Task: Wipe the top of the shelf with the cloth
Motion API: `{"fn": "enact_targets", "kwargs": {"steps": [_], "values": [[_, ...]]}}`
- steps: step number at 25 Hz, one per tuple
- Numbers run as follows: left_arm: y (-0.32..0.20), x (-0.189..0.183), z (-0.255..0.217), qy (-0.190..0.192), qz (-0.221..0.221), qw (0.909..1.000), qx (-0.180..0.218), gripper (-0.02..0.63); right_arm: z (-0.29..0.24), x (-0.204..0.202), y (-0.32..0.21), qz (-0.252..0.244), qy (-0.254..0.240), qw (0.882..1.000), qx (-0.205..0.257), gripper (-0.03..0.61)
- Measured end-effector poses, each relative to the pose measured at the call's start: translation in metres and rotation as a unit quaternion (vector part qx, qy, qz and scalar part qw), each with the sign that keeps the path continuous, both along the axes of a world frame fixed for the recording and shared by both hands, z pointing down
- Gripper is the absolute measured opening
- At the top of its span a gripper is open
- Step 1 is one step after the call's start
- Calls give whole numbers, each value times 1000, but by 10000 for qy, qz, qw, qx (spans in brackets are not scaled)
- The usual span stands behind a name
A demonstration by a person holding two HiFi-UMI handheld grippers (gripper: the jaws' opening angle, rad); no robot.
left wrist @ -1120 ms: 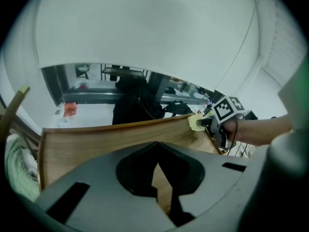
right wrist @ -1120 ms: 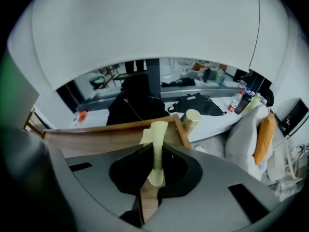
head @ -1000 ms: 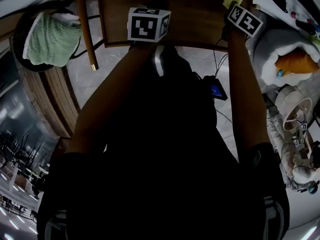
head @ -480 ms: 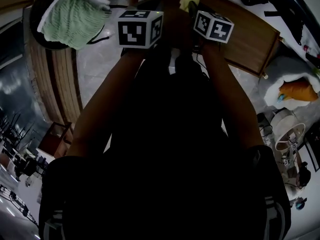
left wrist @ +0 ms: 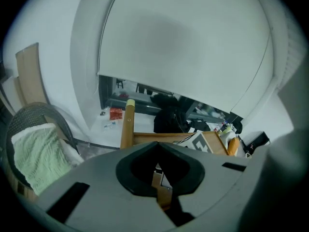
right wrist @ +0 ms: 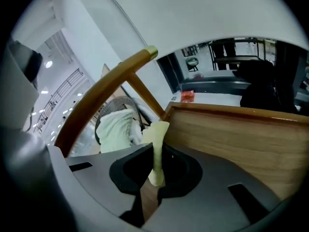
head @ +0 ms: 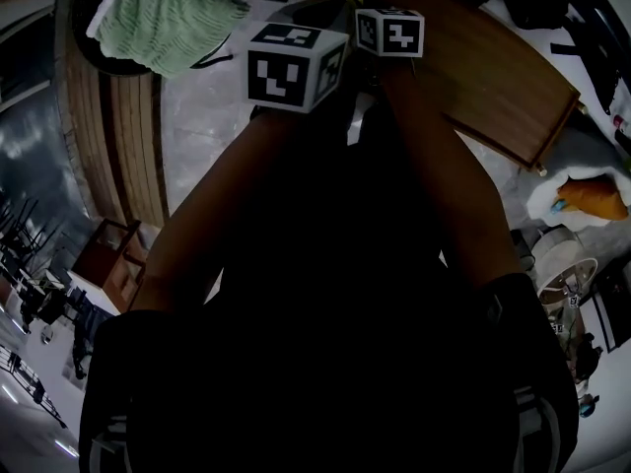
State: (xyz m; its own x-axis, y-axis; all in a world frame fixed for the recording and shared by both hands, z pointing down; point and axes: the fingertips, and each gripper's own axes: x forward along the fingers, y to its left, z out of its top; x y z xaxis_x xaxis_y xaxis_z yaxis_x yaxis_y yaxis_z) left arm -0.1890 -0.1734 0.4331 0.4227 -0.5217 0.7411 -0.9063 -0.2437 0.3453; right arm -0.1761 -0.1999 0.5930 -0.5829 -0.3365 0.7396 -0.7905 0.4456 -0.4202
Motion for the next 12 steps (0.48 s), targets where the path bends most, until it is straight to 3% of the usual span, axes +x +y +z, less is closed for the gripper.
{"fn": "enact_targets", "kwargs": {"steps": [4,8,12], "values": [[6,6,0,46,70,10000,0,11,12,2,-3,-118,341,9993,61,43],[10,12,3,47,92,9999,-42,11,10,3,-5,-184,263,9995,81,43],[10,23,7,55,124,9999,-84,11,15,32,2,-210,501,9985,20,43]]}}
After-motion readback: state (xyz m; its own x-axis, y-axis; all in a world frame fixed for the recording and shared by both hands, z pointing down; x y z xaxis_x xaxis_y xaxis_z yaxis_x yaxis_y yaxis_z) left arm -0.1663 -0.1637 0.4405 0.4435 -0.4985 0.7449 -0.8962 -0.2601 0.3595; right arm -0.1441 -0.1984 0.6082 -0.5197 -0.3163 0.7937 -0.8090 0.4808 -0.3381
